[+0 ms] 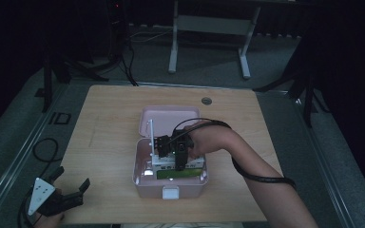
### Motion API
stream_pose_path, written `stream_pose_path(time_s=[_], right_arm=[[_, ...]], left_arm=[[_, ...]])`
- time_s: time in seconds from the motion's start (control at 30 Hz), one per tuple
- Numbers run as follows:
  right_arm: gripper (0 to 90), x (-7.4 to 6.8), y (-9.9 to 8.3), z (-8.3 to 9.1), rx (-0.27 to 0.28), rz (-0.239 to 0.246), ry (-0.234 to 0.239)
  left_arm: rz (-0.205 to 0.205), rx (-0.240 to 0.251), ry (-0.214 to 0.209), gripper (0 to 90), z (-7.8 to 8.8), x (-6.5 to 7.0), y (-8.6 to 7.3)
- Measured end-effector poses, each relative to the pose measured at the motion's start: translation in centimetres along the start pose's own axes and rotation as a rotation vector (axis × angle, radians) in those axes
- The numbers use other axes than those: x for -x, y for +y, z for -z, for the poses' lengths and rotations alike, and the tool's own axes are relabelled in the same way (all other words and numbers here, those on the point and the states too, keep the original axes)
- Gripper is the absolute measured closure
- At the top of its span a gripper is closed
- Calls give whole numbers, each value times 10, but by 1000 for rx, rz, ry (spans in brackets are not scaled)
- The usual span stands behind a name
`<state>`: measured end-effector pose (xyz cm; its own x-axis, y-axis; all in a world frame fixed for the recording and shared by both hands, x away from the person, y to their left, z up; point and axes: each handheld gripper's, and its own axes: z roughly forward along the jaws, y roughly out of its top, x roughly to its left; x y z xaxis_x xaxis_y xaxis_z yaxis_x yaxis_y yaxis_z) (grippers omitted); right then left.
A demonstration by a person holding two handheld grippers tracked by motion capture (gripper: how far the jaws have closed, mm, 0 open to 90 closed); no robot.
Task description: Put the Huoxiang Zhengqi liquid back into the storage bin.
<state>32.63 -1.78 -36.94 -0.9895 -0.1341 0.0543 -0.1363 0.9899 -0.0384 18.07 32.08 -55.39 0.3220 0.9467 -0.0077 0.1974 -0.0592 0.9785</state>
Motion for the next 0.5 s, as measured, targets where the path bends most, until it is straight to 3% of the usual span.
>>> stream_pose_path(time_s=[0.27,0.3,0.5], right_arm=[[620,4,0,-20,7,-2,5],[619,6,1,-30,11,-2,14],[619,9,1,-49,4,7,33]], left_arm=[[-3,-4,-1,1,0,0,0],[-4,-5,-2,0,0,0,0],[-9,-9,-3,1,0,0,0]])
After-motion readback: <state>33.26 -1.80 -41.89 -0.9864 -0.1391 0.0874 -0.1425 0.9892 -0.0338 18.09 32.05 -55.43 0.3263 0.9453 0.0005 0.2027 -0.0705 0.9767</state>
